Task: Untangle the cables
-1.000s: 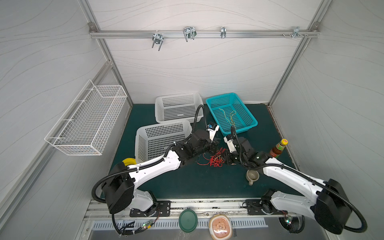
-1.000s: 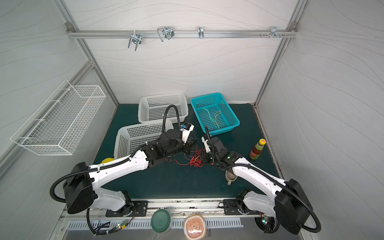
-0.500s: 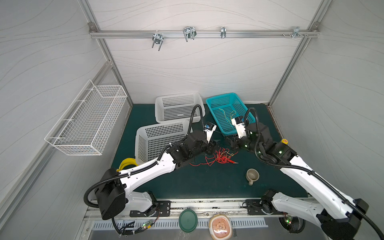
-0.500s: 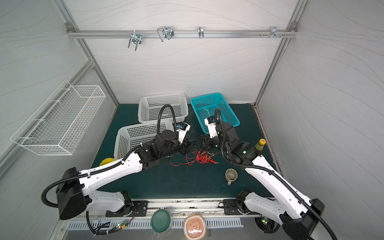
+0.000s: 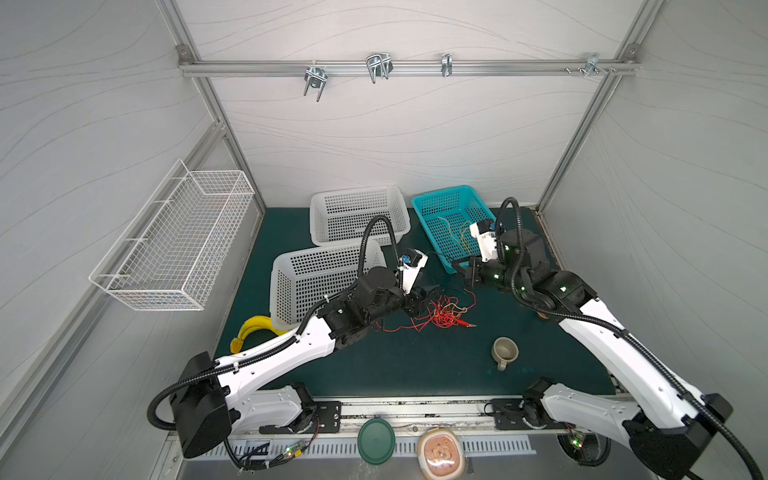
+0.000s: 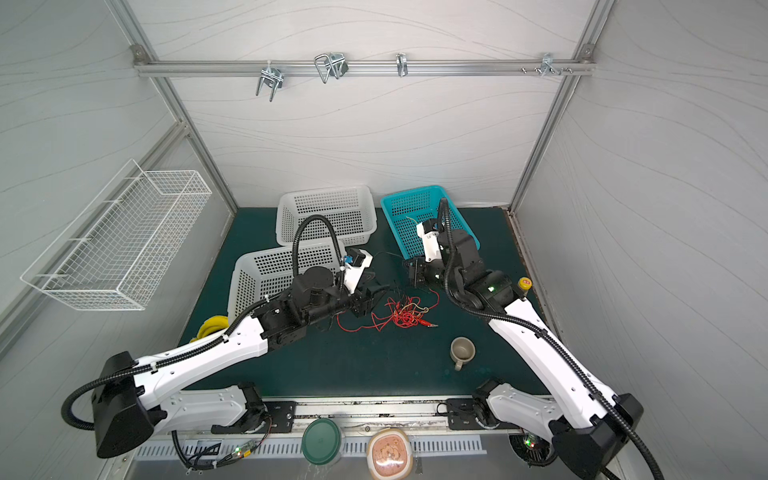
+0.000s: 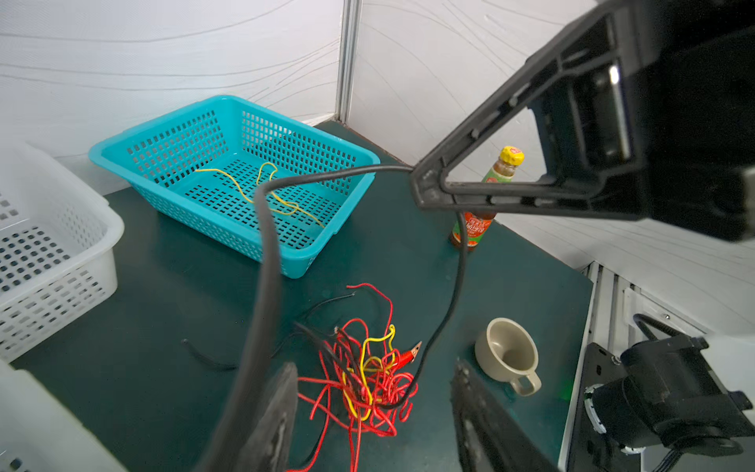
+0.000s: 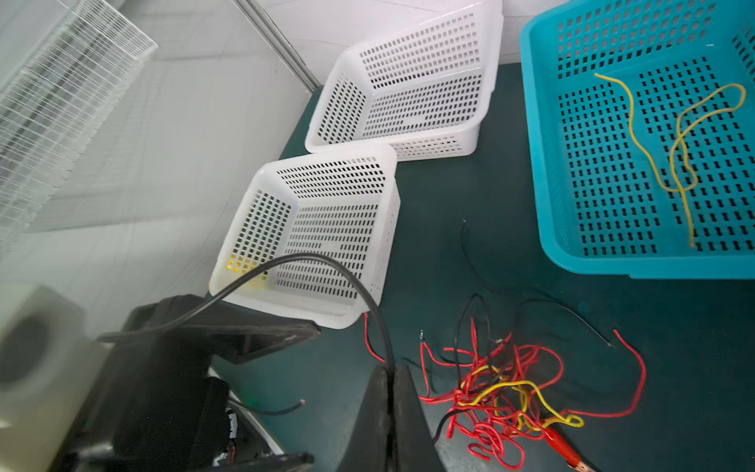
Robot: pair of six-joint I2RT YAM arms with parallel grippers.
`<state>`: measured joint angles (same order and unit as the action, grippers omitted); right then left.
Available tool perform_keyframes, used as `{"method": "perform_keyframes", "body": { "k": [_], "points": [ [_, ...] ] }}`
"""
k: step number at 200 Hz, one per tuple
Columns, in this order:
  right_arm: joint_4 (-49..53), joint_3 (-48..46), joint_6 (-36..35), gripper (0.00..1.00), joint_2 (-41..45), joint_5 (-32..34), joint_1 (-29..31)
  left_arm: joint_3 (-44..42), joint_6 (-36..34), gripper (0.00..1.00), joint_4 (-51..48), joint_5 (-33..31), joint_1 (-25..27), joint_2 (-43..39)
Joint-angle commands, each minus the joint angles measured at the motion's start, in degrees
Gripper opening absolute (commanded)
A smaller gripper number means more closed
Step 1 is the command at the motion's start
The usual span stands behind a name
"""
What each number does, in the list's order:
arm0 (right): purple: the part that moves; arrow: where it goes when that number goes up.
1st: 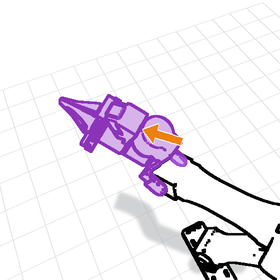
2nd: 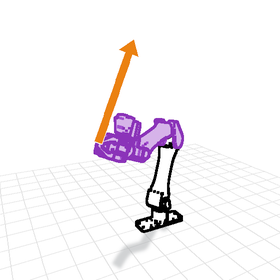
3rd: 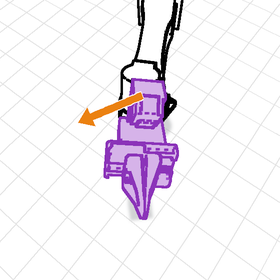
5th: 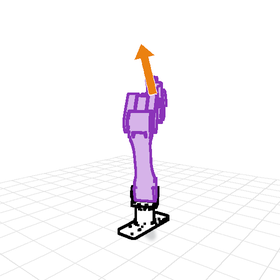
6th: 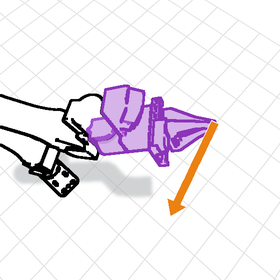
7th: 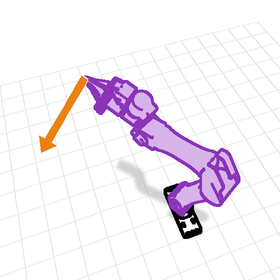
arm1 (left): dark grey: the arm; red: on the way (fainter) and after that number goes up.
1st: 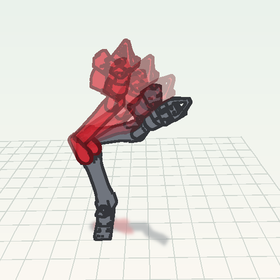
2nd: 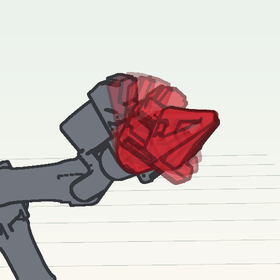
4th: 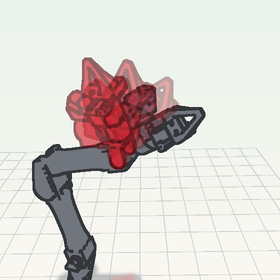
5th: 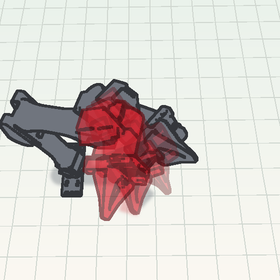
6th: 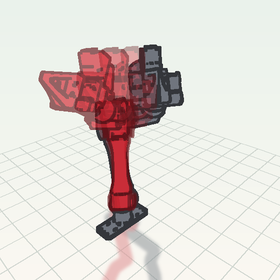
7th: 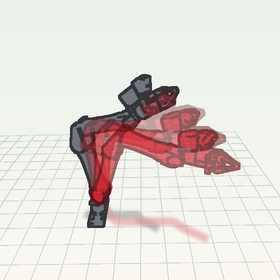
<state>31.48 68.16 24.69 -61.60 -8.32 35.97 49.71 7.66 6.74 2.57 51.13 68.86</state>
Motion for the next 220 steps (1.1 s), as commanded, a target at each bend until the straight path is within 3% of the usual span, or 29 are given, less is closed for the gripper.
{"method": "perform_keyframes", "body": {
  "k": [1,84,102,116,132,172,204,220],
  "points": [
    [-2.43,2.66,1.61,0.0,-0.04,-3.01,-0.19,2.1,1.03,0.61,6.45,3.32,0.29,3.37],
    [-2.64,2.89,1.49,0.0,0.04,-2.61,-1.31,5.04,1.35,0.59,12.7,9.12,0.31,9.49],
    [-3.6,2.26,1.67,0.0,0.47,-3.53,-1.33,5.63,1.22,0.44,12.7,7.55,0.35,9.83],
    [-3.82,1.86,1.67,0.0,0.64,-3.6,-1.36,6.53,1.0,0.2,12.43,6.92,0.31,10.28],
    [-4.31,1.07,1.68,0.0,0.87,-3.5,-1.63,8.14,0.78,0.0,11.03,6.81,0.29,10.89],
    [-4.36,0.23,1.69,0.0,0.56,-3.27,-2.44,9.44,-0.3,0.0,10.22,6.45,0.36,10.83],
    [-3.74,-1.0,0.6,0.0,0.64,-0.99,-2.66,9.15,-0.52,0.0,10.75,1.73,0.32,9.0],
    [-3.54,-1.88,-0.24,0.06,1.07,0.63,-2.72,9.68,-1.09,0.0,9.93,0.43,0.3,8.15]
  ]
}}
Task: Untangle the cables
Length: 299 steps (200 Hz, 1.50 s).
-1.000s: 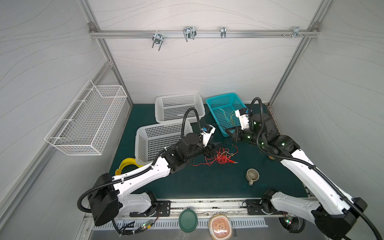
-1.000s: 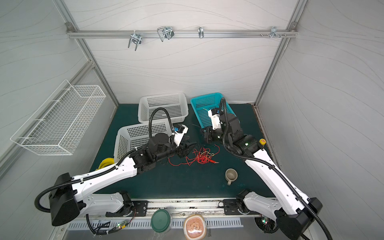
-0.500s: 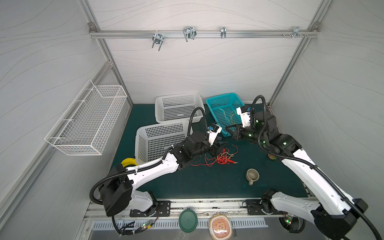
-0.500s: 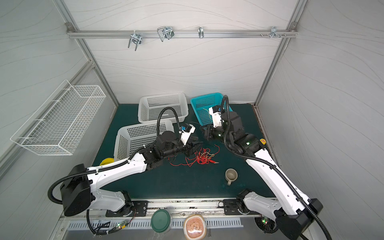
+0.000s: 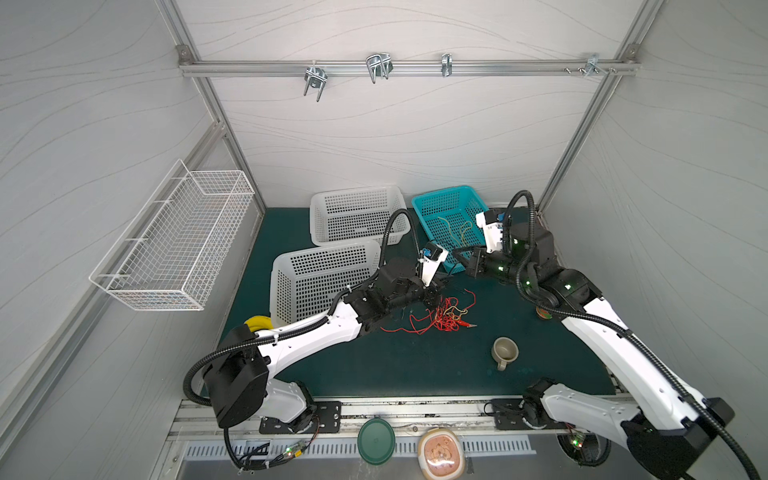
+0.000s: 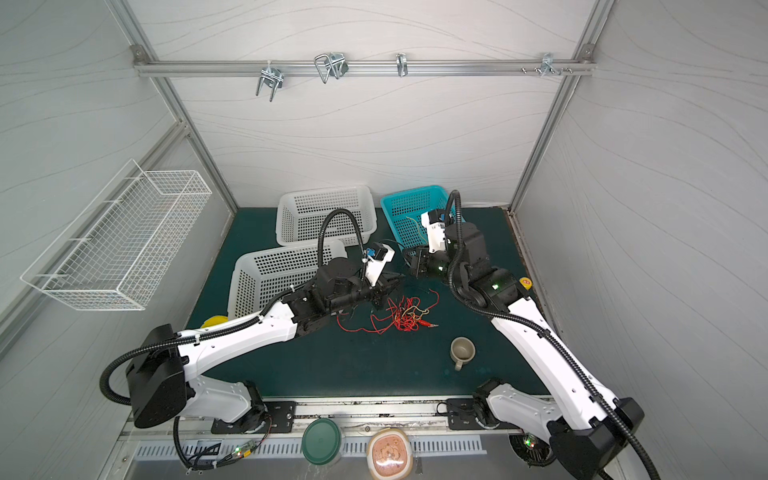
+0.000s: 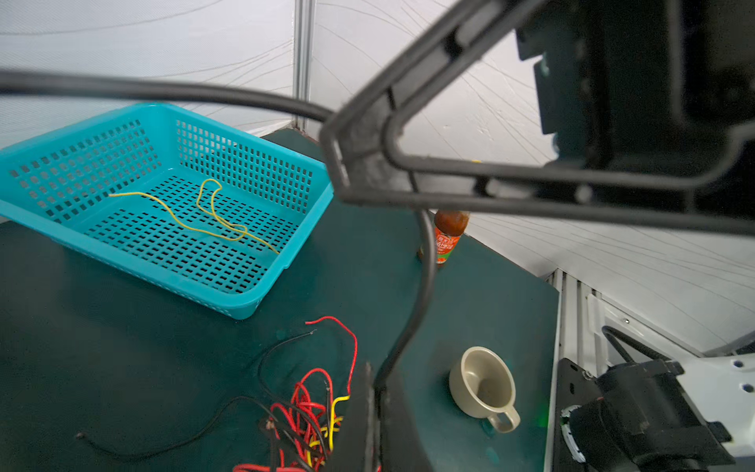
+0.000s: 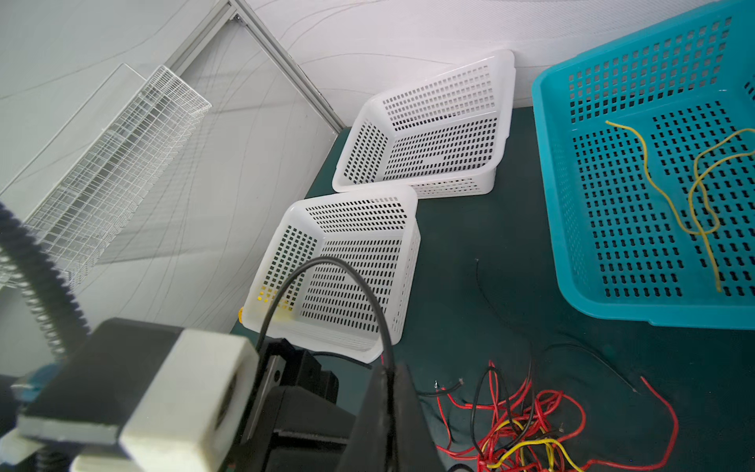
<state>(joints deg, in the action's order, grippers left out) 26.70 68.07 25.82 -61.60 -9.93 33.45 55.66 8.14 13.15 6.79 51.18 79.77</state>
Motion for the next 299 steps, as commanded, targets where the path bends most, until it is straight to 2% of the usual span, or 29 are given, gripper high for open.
{"method": "perform_keyframes", "body": {
  "k": [1,26,86,102,106,107,108,112,155,182,250,273,299],
  "points": [
    [1.25,-1.84,-1.43,0.06,1.1,2.44,-0.17,3.79,-1.61,0.0,3.45,-3.8,0.25,-2.81],
    [1.25,-2.85,-2.62,0.18,1.58,4.37,-0.49,5.78,-2.1,0.0,1.05,-4.47,0.3,-3.39],
    [1.27,-3.03,-4.47,0.53,1.96,3.54,-2.24,11.14,-4.2,0.0,-5.81,-6.63,0.18,-2.86],
    [1.46,-3.39,-4.9,0.67,2.41,3.62,-2.78,12.55,-4.87,0.0,-7.37,-7.35,0.21,-2.99],
    [1.54,-3.51,-4.91,0.82,2.53,3.78,-2.98,12.96,-5.05,0.0,-7.68,-7.52,0.17,-3.04],
    [1.61,-3.53,-4.95,0.91,2.58,3.87,-3.06,13.01,-5.14,0.0,-7.82,-7.6,0.16,-3.08],
    [1.61,-3.59,-5.02,0.95,2.65,3.96,-3.09,13.09,-5.24,0.0,-7.89,-7.67,0.16,-3.1],
    [1.67,-3.72,-5.03,0.99,2.82,4.23,-3.2,13.33,-5.47,0.0,-8.18,-7.89,0.16,-3.16],
    [1.73,-5.9,-5.77,0.99,5.18,8.66,-3.92,15.85,-8.47,0.0,-10.16,-9.49,0.2,-5.55],
    [0.31,-7.74,-5.46,0.99,7.64,14.0,-4.18,17.79,-10.36,0.0,-11.99,-11.57,0.19,-7.28],
    [-3.61,-15.93,-5.11,0.99,13.96,16.0,-7.87,18.87,-15.54,0.0,-13.11,-16.3,0.15,-14.36],
    [-1.79,-16.28,-5.09,0.99,13.09,16.63,-7.88,18.59,-17.65,0.0,-14.65,-20.53,0.19,-16.34],
    [0.1,-16.05,-5.65,0.99,11.25,14.27,-7.92,17.09,-19.5,0.0,-17.07,-27.65,0.1,-18.73]
  ]
}}
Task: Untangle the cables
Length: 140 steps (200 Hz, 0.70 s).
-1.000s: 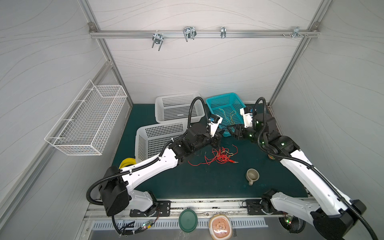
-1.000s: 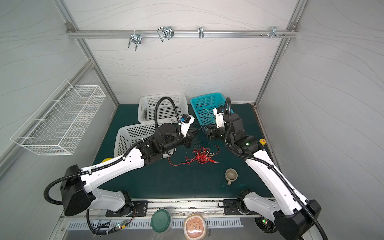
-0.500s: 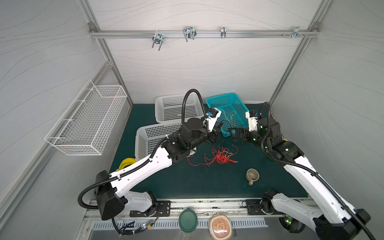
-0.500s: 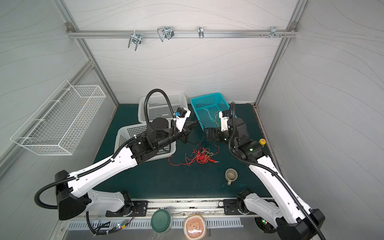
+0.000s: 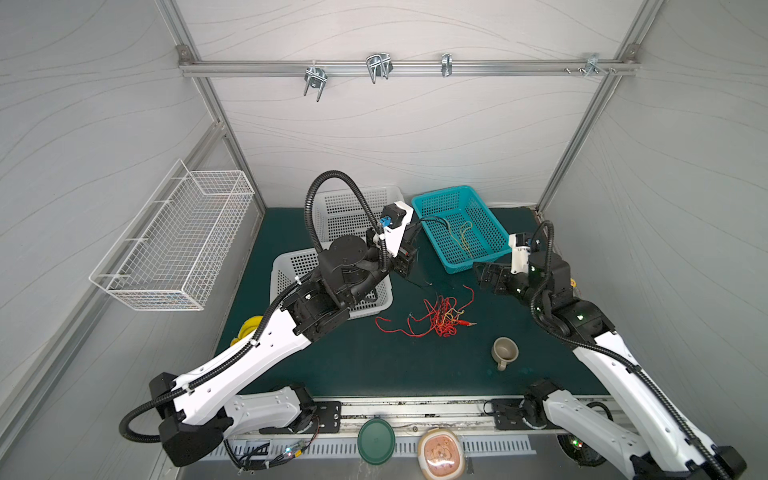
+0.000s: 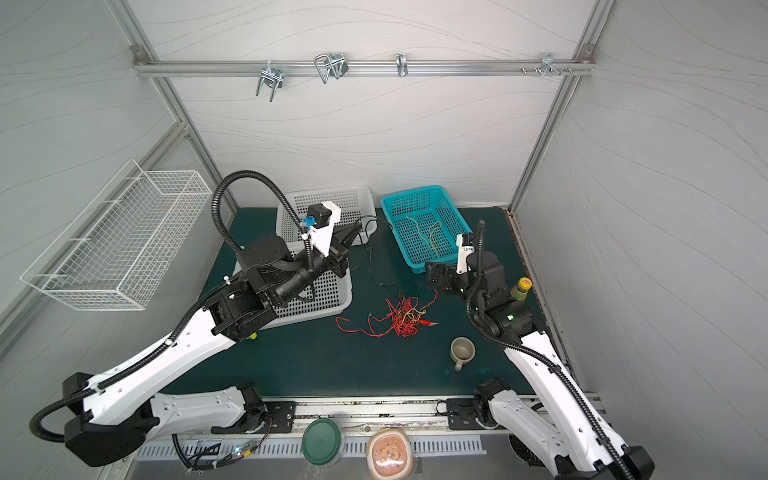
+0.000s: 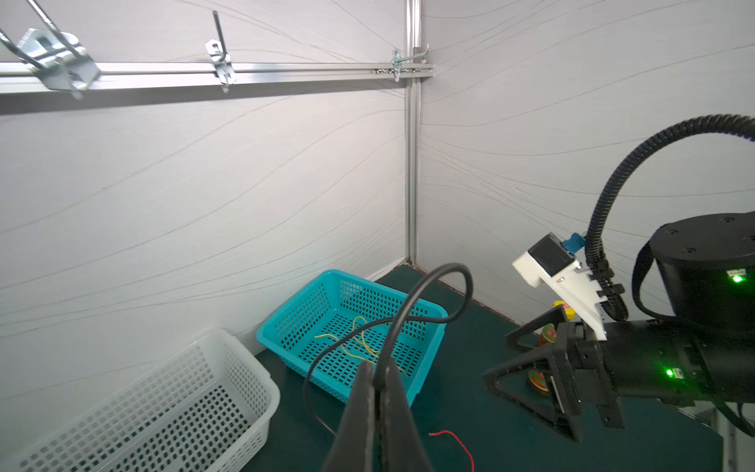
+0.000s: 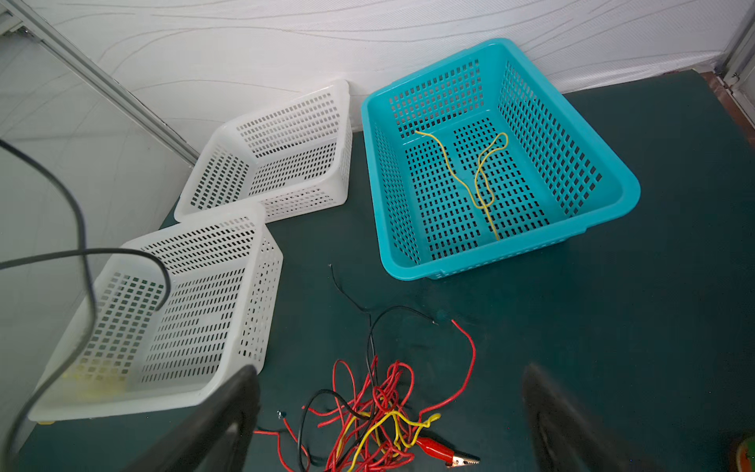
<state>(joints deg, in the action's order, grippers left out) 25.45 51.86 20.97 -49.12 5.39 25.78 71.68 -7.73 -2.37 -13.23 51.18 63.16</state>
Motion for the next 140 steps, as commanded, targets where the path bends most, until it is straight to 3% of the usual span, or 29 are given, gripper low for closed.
{"method": "perform_keyframes", "body": {
  "k": [1,34,89,140],
  "points": [
    [1.39,0.17,-0.78,0.99,-1.28,-1.2,-0.23,1.04,-3.71,0.0,-1.61,-7.79,0.04,-2.23],
    [2.17,-0.21,-0.72,0.99,-2.86,-3.26,-0.2,-2.16,-2.81,0.0,-5.77,-14.9,-3.02,-5.85],
    [2.14,-0.88,1.08,0.99,-3.33,-4.5,0.05,-14.81,8.12,0.0,-9.03,-13.86,-19.4,-13.17],
    [4.03,0.3,1.5,0.99,-6.25,-3.51,1.48,-21.45,22.52,0.0,-17.22,-16.04,-25.98,-10.13]
  ]
}}
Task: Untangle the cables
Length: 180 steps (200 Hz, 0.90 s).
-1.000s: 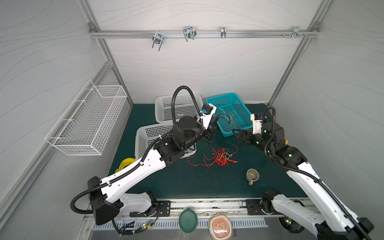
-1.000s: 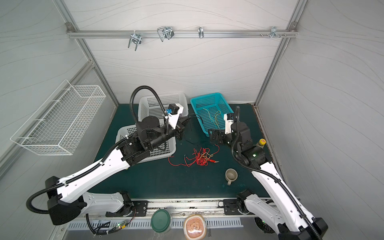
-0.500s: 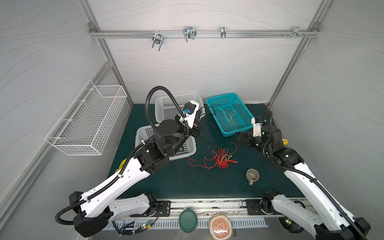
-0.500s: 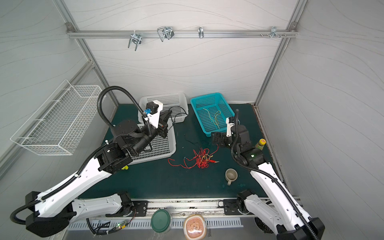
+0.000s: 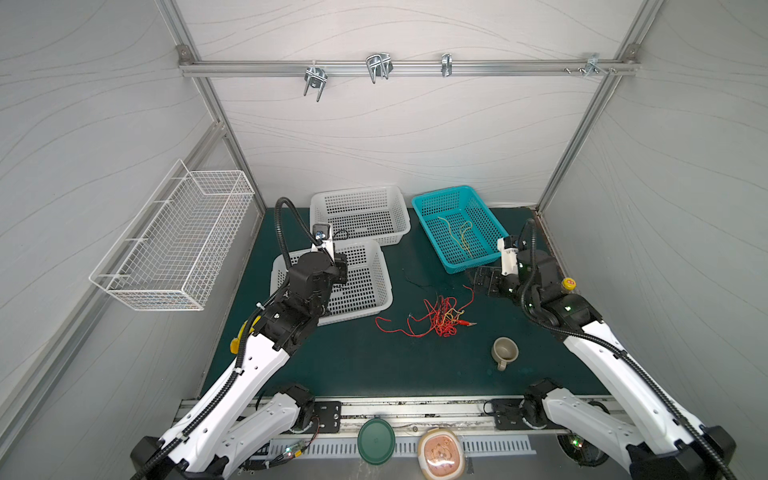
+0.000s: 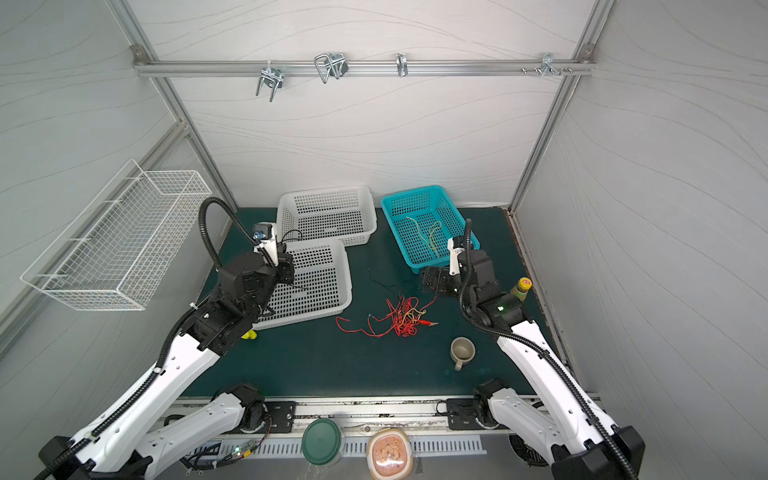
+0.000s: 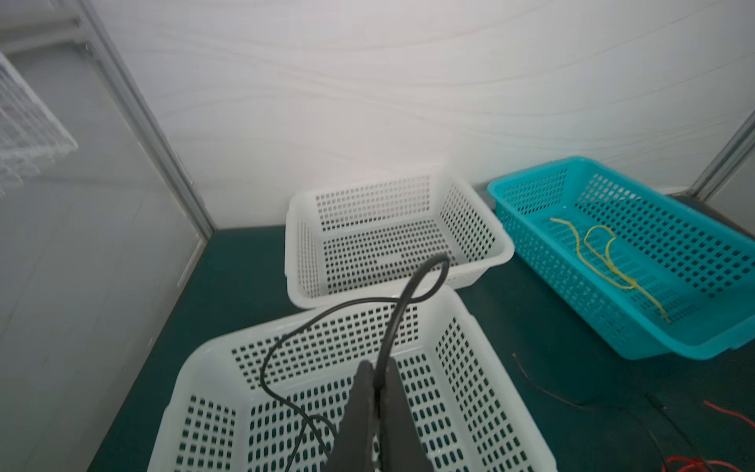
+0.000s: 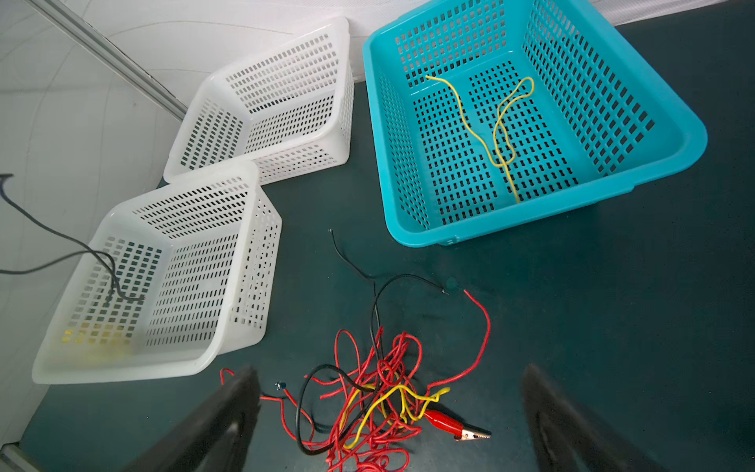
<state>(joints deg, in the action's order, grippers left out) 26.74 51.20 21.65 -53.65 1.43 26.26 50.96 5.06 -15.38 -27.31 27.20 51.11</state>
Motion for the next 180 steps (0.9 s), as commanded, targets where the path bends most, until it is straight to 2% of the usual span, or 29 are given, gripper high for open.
{"method": "perform_keyframes", "body": {
  "k": [1,42,90,104,117,127,153,180],
  "points": [
    [2.85,0.98,0.84,0.99,-1.77,0.47,1.04,-0.88,10.07,0.0,-4.4,-1.96,-2.08,2.03],
    [3.26,0.92,0.6,0.99,-4.03,3.04,4.01,-6.23,18.49,0.0,-5.48,0.62,-2.34,6.55],
    [3.57,0.22,-0.03,0.99,-6.15,2.52,6.03,-8.76,21.79,0.0,-5.28,2.83,-2.35,8.55],
    [3.61,-0.17,-0.2,0.99,-6.68,2.18,6.61,-8.59,21.06,0.13,-4.97,4.65,-2.35,8.24],
    [3.28,-0.78,-0.07,0.99,-7.14,1.97,7.0,-7.89,19.63,0.35,-5.3,6.54,-2.33,7.72],
    [2.76,-1.29,0.27,0.99,-7.43,1.86,7.27,-7.08,19.16,0.45,-6.27,7.11,-2.38,7.44],
    [0.9,-2.48,0.85,0.99,-8.49,0.71,7.76,-5.2,17.35,0.56,-8.29,8.46,-2.33,5.93],
    [-0.35,-2.62,0.69,0.99,-10.43,-0.44,8.63,-4.14,16.06,0.61,-7.7,14.82,-2.3,2.87]
  ]
}}
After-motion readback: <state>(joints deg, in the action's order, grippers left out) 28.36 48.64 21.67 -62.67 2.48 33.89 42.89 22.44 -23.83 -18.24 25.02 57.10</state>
